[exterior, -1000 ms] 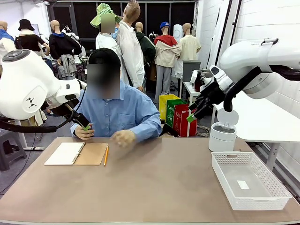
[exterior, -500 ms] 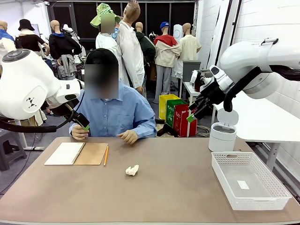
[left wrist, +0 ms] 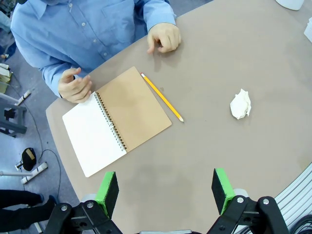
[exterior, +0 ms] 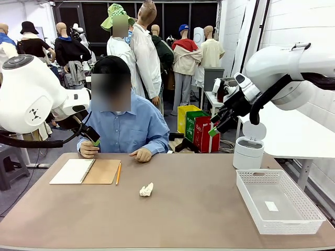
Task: Sort the paper based on its condition.
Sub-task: If a person hands you a paper, place it in the Organizing basket , and if it's crumpled, put it in the Trash can.
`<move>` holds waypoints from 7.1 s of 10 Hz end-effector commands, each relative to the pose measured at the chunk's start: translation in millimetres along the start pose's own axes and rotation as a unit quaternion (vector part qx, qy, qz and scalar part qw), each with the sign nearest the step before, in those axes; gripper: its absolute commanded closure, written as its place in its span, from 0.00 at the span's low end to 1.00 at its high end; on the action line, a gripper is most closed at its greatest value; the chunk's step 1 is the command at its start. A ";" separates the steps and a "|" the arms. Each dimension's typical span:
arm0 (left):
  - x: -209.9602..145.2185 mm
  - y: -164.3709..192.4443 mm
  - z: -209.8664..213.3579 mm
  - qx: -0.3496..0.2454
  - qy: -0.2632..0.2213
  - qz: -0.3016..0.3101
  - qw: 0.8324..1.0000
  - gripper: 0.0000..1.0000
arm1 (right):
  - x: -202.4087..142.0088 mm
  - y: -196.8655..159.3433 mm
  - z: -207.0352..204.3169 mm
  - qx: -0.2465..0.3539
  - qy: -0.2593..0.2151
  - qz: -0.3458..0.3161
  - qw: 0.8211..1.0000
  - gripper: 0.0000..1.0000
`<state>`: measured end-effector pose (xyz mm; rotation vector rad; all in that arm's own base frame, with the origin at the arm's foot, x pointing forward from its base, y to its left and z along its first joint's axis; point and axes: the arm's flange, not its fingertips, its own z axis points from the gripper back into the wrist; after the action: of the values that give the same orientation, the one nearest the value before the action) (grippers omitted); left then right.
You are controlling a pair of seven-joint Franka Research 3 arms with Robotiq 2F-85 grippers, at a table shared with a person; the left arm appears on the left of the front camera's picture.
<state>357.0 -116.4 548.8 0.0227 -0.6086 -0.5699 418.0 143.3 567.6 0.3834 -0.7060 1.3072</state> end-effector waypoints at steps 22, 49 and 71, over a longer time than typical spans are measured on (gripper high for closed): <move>0.0 0.5 0.3 -0.001 -0.001 0.001 1.000 0.00 | 46.0 49.0 -174.3 -0.031 0.156 -0.066 0.985 0.00; 0.0 0.5 0.3 -0.001 -0.001 0.001 1.000 0.00 | 73.0 59.1 -400.9 0.009 0.295 -0.075 0.953 0.00; 0.0 0.5 0.3 -0.001 -0.001 0.001 1.000 0.00 | 93.7 28.7 -315.2 0.016 0.327 -0.057 0.943 0.80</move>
<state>357.0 -116.3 548.8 0.0226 -0.6086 -0.5697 483.9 443.0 370.0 0.0128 -0.1127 1.2178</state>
